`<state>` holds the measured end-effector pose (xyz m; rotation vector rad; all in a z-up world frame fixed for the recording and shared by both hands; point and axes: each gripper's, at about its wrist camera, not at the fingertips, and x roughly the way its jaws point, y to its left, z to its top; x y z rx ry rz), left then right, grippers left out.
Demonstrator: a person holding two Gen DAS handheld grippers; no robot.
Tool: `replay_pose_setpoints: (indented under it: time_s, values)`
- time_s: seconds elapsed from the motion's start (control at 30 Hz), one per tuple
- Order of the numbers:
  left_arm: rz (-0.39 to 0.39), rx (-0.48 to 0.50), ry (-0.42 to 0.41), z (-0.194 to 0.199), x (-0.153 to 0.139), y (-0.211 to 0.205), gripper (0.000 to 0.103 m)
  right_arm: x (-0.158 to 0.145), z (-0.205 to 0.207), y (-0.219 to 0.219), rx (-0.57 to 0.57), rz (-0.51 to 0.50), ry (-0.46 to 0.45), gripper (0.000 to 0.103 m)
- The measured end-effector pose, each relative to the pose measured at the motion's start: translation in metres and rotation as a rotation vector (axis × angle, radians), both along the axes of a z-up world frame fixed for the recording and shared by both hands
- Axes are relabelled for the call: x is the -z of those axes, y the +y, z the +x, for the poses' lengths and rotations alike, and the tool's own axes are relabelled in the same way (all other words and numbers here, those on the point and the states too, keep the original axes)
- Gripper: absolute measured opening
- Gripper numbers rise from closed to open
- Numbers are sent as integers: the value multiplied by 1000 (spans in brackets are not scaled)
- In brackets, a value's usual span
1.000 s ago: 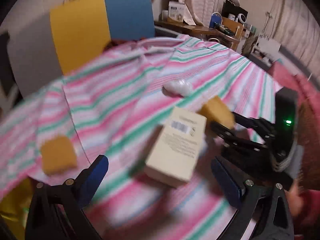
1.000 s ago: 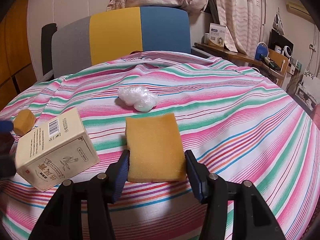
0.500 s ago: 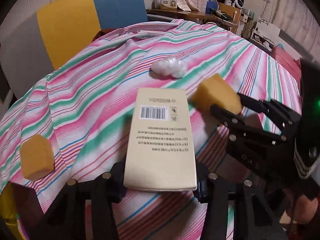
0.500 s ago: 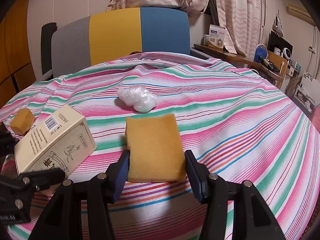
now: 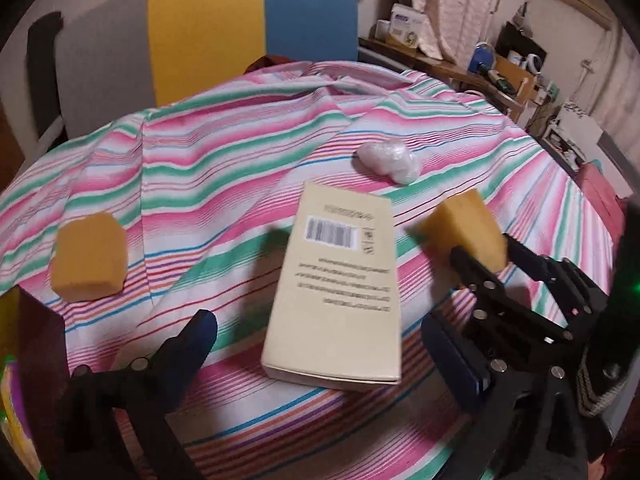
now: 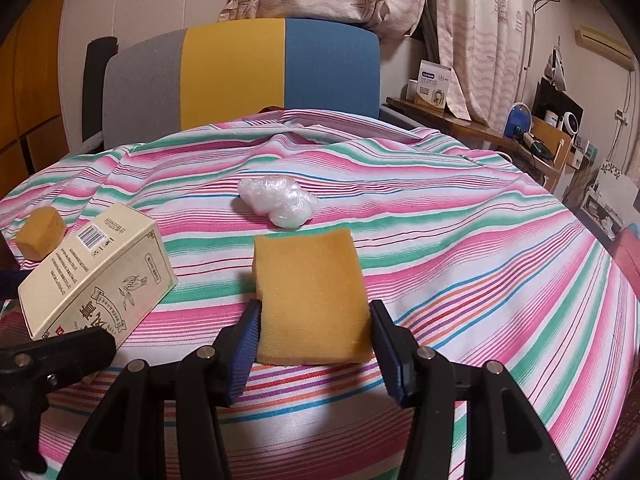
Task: Organize objects
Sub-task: 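Release the cream box into the tray with the left tool while the right tool carries the sponge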
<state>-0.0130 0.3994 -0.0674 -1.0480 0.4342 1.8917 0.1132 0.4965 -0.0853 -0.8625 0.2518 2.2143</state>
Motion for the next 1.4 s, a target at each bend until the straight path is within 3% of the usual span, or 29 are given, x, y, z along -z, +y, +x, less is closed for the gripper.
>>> replay_pose_setpoints:
  time_s: [0.03,0.07,0.1,0.13,0.17,0.63,0.83,1.13,1.4]
  values:
    - [8,-8,-1,-1,0,-2,92,0,1,0,-1,1,0,54]
    - [17,-17,-7,-4,0,-4,74,0,1,0,0,0,0,54]
    - [12,-26,-20,-6,1,-5,63,0,1,0,0,0,-1,54]
    - [-4,-35,-35,-8,3,-5,54,1,0,0,1,-1,-3,54]
    - [-5,-39,-40,-9,5,-4,52,1,0,1,1,-2,-5,54]
    - [115,-119,28,14,-17,-66,51,-10,3,-20,-45,99,34,53]
    - [190,-208,-57,17,-23,-112,51,-13,-1,-28,-87,128,31,53]
    - [254,-344,-41,-4,-42,-182,51,-14,-3,-33,-132,144,31,53]
    - [226,-516,-13,-51,-44,-247,51,-16,-5,-37,-160,141,28,53]
